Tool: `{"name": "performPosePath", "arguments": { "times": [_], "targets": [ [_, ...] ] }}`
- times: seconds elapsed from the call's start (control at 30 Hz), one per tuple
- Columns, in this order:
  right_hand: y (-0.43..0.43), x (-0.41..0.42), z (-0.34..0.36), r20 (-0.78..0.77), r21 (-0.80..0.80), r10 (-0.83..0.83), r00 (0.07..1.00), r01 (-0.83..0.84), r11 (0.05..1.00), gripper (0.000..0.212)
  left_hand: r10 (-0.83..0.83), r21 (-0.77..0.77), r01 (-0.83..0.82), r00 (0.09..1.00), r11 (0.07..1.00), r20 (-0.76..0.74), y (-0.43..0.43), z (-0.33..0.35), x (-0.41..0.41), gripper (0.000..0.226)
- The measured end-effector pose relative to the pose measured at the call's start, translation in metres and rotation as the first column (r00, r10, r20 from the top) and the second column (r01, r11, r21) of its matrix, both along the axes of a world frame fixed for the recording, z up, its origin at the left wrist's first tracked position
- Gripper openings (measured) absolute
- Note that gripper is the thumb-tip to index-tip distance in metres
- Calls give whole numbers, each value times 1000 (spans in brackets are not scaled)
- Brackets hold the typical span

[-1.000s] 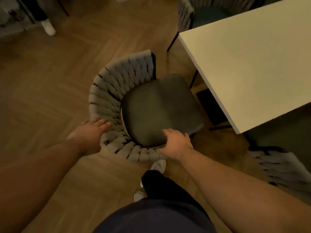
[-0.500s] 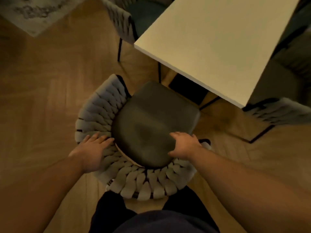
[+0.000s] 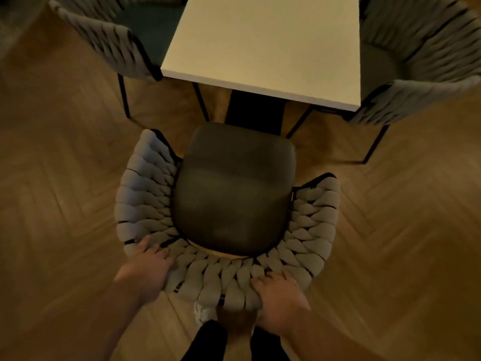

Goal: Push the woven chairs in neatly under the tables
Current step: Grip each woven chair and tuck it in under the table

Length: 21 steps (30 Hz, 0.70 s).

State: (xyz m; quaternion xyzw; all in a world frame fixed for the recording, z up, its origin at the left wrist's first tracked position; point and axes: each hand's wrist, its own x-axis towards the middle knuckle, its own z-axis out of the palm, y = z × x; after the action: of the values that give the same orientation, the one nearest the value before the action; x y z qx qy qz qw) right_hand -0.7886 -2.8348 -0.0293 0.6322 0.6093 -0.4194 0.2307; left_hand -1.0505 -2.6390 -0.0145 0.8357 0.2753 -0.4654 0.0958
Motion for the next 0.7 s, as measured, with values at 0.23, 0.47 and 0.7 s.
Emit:
{"name": "performPosePath", "arguments": {
  "times": [0.23, 0.47, 0.7],
  "targets": [
    [7, 3, -9, 166, 79, 45, 985, -59, 995, 32, -128, 41, 126, 990, 991, 54, 7, -23, 0, 53],
    [36, 63, -15, 281, 153, -25, 959, -19, 988, 28, -99, 117, 81, 984, 990, 149, 19, -20, 55, 45],
    [79, 90, -13, 369, 145, -9, 929, -48, 988, 33, -65, 138, 47, 989, 989, 131, 58, -16, 95, 59]
  ]
}}
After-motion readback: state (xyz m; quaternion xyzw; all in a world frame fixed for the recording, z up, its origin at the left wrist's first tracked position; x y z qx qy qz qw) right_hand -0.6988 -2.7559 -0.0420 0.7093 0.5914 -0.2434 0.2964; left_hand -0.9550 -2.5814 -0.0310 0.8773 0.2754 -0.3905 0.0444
